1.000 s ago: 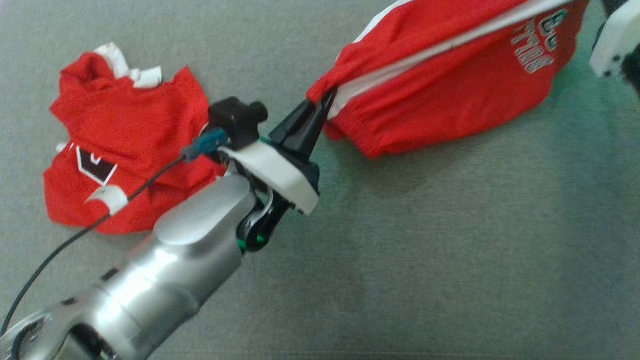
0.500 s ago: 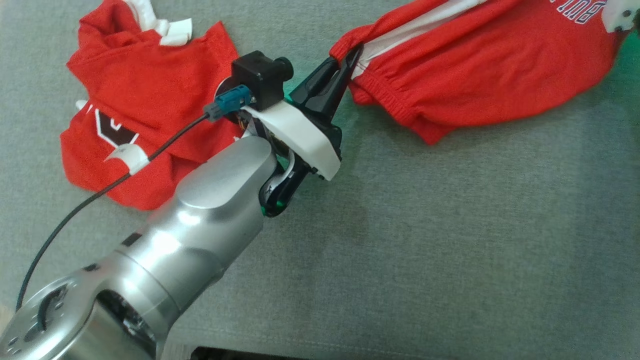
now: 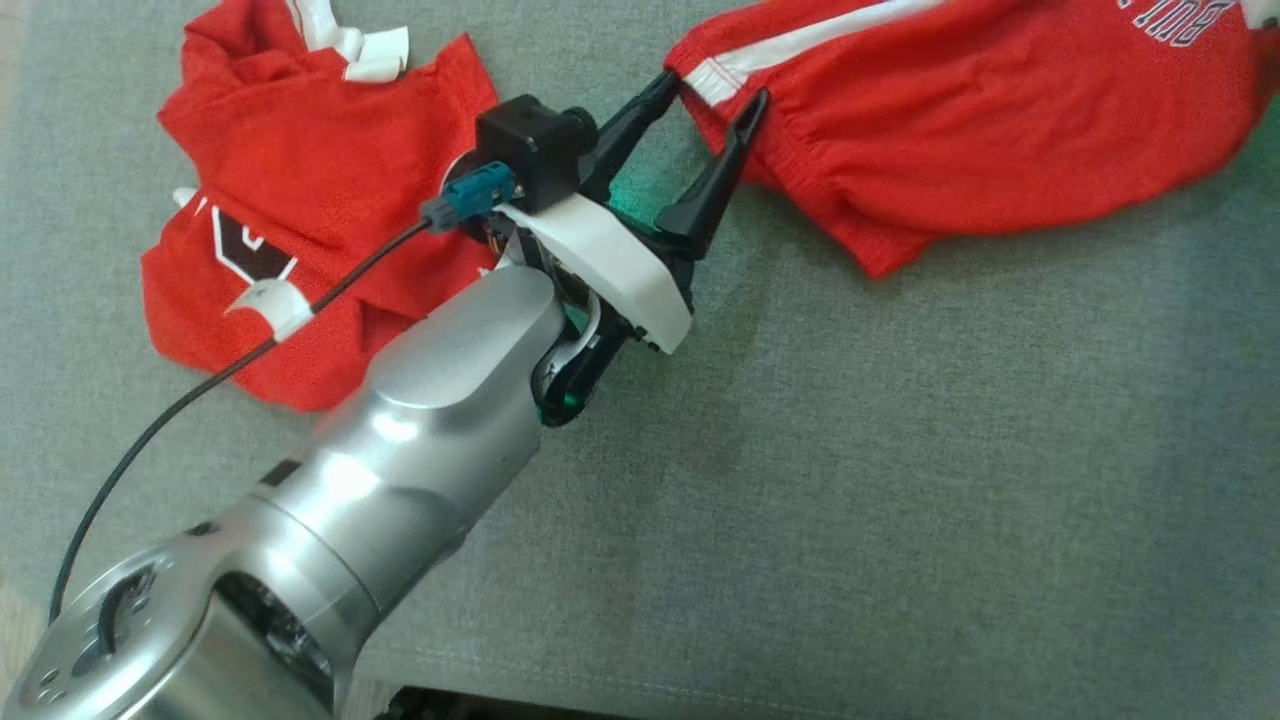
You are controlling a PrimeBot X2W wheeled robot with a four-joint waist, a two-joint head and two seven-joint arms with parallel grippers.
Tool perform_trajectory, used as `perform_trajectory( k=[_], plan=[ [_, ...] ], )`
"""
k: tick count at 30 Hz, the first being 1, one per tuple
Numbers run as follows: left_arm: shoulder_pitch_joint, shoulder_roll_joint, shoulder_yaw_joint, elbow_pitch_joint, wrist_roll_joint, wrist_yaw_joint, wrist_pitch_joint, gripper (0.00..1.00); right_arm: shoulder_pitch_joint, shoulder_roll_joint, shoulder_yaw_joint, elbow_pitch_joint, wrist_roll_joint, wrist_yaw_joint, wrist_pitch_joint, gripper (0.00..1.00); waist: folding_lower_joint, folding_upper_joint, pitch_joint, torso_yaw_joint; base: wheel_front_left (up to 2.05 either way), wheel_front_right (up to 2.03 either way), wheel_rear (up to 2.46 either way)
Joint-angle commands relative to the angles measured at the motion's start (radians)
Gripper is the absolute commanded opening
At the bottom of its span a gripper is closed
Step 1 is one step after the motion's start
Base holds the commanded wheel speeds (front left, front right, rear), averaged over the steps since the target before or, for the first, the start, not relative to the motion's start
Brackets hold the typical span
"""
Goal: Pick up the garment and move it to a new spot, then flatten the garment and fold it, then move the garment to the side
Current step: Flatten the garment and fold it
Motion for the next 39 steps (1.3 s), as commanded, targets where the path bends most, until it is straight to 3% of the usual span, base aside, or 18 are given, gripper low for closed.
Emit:
perform_trajectory(
  k=[1, 8, 14, 21, 28, 33, 39],
  plan=[
    [-0.029, 0.015, 0.048, -0.016, 0.014, -0.002, -0.012, 1.00, -0.009, 0.013, -0.003, -0.017, 0.012, 0.007, -0.023, 1.00, 0.0000, 0.0000, -0.016, -0.006, 0.00, 0.00, 0.00],
    [0.011, 0.034, 0.134, -0.019, 0.054, 0.008, -0.012, 1.00, 0.039, 0.026, -0.023, -0.011, 0.060, 0.007, -0.107, 1.00, 0.0000, 0.0000, -0.083, -0.033, 0.00, 0.00, 0.00],
    [0.067, 0.073, 0.229, -0.054, 0.123, 0.052, -0.012, 1.00, 0.129, 0.056, -0.043, -0.073, 0.147, 0.007, -0.172, 1.00, 0.0000, 0.0000, -0.171, -0.073, 0.00, 0.00, 0.00],
    [0.173, 0.141, 0.368, -0.212, 0.314, 0.165, -0.012, 1.00, 0.315, 0.094, -0.049, -0.314, 0.236, 0.007, -0.190, 1.00, 0.0000, 0.0000, -0.259, -0.123, 0.00, 0.00, 0.00],
    [0.347, 0.182, 0.486, -0.365, 0.466, 0.251, -0.012, 1.00, 0.622, 0.180, -0.144, -0.623, 0.219, 0.007, -0.190, 1.00, 0.0000, 0.0000, -0.332, -0.167, 0.00, 0.00, 0.00],
    [0.506, 0.191, 0.557, -0.432, 0.529, 0.289, -0.012, 1.00, 0.852, 0.276, -0.174, -0.775, 0.129, 0.007, -0.190, 1.00, 0.0000, 0.0000, -0.369, -0.194, 0.00, 0.00, 0.00],
    [0.672, 0.187, 0.601, -0.467, 0.606, 0.298, -0.012, 1.00, 1.030, 0.321, -0.185, -0.868, 0.075, 0.007, -0.190, 1.00, 0.0000, 0.0000, -0.384, -0.205, 0.00, 0.00, 0.00]
  ],
)
